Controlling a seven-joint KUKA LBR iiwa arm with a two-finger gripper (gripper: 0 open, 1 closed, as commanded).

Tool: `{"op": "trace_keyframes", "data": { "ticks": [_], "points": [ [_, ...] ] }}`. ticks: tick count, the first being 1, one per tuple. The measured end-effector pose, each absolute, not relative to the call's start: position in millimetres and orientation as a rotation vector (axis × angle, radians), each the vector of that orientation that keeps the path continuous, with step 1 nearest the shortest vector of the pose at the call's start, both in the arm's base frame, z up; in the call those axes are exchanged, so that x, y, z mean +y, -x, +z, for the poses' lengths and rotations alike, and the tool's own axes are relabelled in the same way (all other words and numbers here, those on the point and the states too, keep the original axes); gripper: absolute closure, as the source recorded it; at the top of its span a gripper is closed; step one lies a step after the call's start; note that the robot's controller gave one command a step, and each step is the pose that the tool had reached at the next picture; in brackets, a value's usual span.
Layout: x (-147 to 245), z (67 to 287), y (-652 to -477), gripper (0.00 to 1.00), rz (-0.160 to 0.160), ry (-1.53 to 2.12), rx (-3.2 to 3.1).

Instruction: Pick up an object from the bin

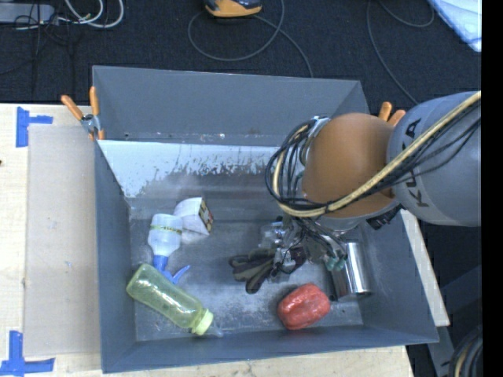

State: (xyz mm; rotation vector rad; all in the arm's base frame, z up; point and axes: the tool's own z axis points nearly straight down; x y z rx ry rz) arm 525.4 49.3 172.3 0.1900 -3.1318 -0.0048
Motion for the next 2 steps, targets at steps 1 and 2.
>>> {"op": "trace_keyframes", "data": {
  "ticks": [1, 2],
  "points": [
    [50.2, 232.5, -519.0, 1.0, -0.004, -0.183, -3.127],
    [49.6, 293.8, -528.6, 1.0, -0.004, -0.175, -3.13]
  ]
}}
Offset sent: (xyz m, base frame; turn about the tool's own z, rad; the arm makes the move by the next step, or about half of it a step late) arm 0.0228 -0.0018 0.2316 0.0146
